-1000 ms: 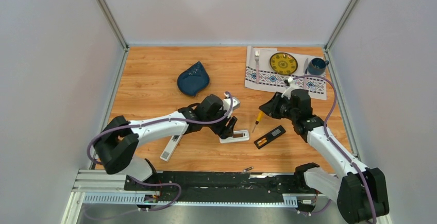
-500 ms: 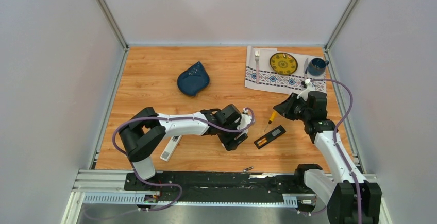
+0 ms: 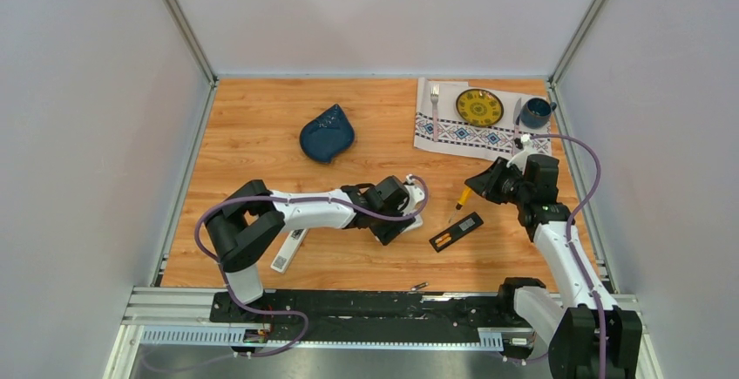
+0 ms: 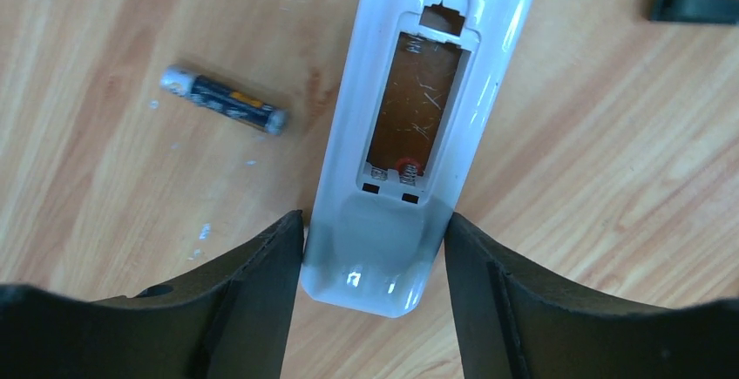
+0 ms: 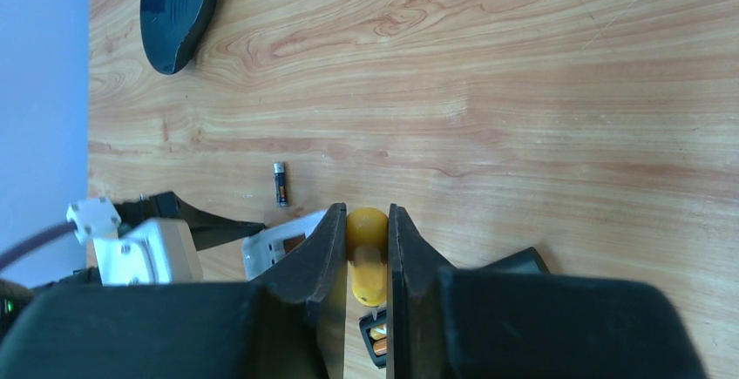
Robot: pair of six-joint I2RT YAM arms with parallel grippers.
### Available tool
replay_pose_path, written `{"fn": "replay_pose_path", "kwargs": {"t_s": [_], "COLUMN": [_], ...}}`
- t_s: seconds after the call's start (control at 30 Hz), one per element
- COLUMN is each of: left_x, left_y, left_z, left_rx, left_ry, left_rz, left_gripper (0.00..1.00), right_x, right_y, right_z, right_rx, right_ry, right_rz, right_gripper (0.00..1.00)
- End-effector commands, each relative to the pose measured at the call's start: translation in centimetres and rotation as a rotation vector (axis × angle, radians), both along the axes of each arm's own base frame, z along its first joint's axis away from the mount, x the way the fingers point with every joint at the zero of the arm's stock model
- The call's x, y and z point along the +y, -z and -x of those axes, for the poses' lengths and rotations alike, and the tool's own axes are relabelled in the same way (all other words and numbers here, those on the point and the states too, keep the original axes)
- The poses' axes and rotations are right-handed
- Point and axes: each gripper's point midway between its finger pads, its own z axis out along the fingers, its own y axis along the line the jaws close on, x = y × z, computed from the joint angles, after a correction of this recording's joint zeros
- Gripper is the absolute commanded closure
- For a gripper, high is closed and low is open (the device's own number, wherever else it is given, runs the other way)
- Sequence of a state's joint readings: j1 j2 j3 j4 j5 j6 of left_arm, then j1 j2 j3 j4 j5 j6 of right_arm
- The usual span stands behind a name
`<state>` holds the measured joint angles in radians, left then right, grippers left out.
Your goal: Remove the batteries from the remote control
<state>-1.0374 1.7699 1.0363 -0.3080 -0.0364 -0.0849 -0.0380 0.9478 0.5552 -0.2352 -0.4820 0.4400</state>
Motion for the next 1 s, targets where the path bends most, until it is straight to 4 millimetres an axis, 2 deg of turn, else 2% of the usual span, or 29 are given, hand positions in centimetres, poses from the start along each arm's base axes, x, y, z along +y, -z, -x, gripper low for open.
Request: {"fn": "replay_pose_path", "kwargs": {"t_s": [0.0,0.07,0.2,0.33,0.4,0.57,0.67,0.7,0.77,0.8,0.83,0.97], "left_x": [3.5,3.4,4.7,4.9,4.7,4.1,3.9,3.7,3.5,3.3,3.3,1.1], "left_y": [1.9,1.6,1.4,1.2,1.4,0.1,-1.8,-3.2,-4.3,-6.0,-6.4,-9.3], "left_z": [-1.9,-2.6,-5.0,-6.3,-6.1,-6.1,-5.9,-5.8,-5.5,-5.5,-5.1,-3.7], "left_rx": [0.041,0.058,0.072,0.06,0.078,0.073,0.051,0.033,0.011,-0.018,-0.021,-0.06], "left_ry": [-0.154,-0.179,-0.25,-0.242,-0.226,-0.213,-0.205,-0.196,-0.187,-0.183,-0.182,-0.129], "left_rz": [-0.05,-0.016,0.002,-0.005,-0.01,0.035,0.081,0.114,0.149,0.19,0.207,0.293], "left_gripper": [0.33,0.35,0.35,0.34,0.32,0.27,0.22,0.21,0.21,0.2,0.2,0.2], "right_x": [0.2,0.2,0.2,0.2,0.2,0.2,0.2,0.2,0.3,0.3,0.2,0.1], "right_y": [-1.1,-1.1,-1.2,-1.1,-1.2,-1.9,-2.4,-2.5,-2.7,-2.9,-3.1,-3.6], "right_z": [-0.5,-0.5,-0.3,-0.3,-0.3,-0.4,-0.3,-0.3,-0.2,-0.2,-0.2,0.0], "right_rx": [-0.044,-0.046,-0.046,-0.043,-0.048,-0.061,-0.072,-0.073,-0.076,-0.079,-0.085,-0.095], "right_ry": [-0.019,-0.018,-0.018,-0.016,-0.015,-0.013,-0.014,-0.014,-0.013,-0.013,-0.011,-0.001], "right_rz": [-0.009,-0.008,-0.01,-0.01,-0.011,-0.015,-0.015,-0.015,-0.016,-0.016,-0.017,-0.016], "right_gripper": [1.0,1.0,1.0,1.0,1.0,1.0,1.0,1.0,1.0,1.0,1.0,1.0]}}
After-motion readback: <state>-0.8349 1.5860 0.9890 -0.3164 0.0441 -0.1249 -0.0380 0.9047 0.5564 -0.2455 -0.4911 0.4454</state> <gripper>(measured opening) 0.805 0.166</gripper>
